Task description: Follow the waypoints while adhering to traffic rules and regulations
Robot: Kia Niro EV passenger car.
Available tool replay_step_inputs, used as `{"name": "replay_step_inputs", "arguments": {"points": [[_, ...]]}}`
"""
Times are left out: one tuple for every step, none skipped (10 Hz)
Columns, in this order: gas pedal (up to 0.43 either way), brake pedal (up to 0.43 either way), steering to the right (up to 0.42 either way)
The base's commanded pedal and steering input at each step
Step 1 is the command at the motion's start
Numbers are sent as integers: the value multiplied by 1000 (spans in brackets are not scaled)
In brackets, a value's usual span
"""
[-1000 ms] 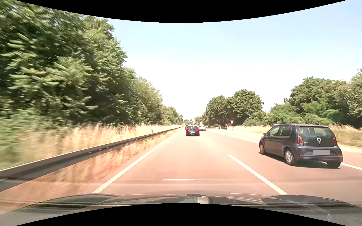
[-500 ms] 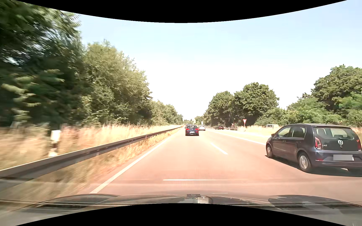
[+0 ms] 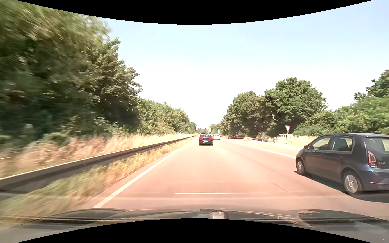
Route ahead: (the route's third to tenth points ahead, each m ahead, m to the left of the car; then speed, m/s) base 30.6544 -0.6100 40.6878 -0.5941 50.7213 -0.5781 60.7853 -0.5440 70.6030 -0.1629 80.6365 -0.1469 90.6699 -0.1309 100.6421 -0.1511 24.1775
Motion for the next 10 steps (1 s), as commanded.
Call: {"name": "replay_step_inputs", "arguments": {"points": [[169, 0, -1], [169, 0, -1], [169, 0, -1], [169, 0, -1], [169, 0, -1], [169, 0, -1], [169, 0, -2], [177, 0, -1], [177, 0, -1], [189, 0, -2]]}}
